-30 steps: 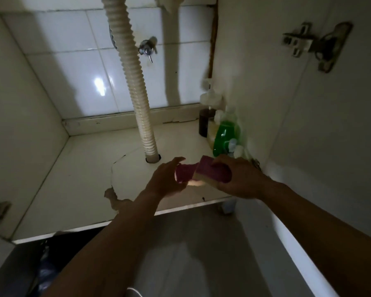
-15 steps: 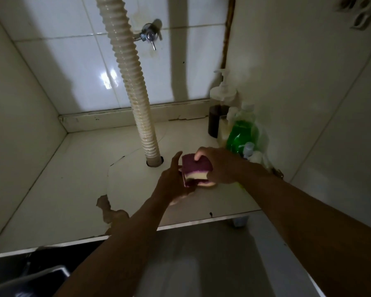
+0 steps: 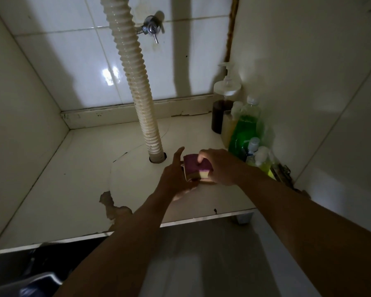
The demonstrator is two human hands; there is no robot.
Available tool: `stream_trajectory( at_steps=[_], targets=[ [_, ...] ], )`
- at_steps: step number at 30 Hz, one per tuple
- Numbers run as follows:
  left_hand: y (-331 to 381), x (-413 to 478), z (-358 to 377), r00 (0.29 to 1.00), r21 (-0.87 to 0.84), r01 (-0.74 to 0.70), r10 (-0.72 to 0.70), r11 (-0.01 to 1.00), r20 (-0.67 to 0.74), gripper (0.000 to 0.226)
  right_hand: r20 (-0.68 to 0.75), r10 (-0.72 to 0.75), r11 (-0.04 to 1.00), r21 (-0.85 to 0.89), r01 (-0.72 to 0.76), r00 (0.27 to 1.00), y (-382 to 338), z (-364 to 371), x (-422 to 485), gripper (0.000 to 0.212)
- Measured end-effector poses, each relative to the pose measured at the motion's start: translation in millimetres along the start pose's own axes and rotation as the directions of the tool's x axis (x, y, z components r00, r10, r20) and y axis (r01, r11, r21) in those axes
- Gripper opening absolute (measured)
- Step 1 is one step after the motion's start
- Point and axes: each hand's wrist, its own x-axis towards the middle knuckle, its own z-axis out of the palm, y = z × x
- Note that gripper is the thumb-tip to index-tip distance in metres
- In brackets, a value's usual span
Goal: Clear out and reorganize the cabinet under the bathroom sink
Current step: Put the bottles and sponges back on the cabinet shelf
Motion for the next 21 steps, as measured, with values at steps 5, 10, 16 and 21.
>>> stream_trajectory(
  at_steps=[5,10,16,21],
  targets=[
    [-3.6,2.8,1.6,1.0,0.054,0.012,-0.012,0.998,0.014,0.123,-0.144,-0.022,0.999,-0.045,0.015,0.989,-2.0,12.6,-11.0,0.042],
    [-5.5,3.5,5.0,0.998,0.073,0.042,-0.045,0.996,0.035,0.118,-0.233,0.001,0.994,-0.106,-0.027,0.972,-4.8,27.8,-19.6,0.047],
    [13.2,-3.2,-17.4,0.982,0.123,0.061,-0.081,0.99,0.168,0.13,-0.162,0.017,0.995,-0.097,-0.033,0.987,-11.5,8.1,-34.2,0.082],
    [39.6,-26.2,-89.9,0.958,0.29,0.139,-0.202,0.947,0.202,0.106,-0.139,0.089,0.989,-0.103,-0.104,0.986,-40.0,-39.0,-61.5,0.073]
  ],
)
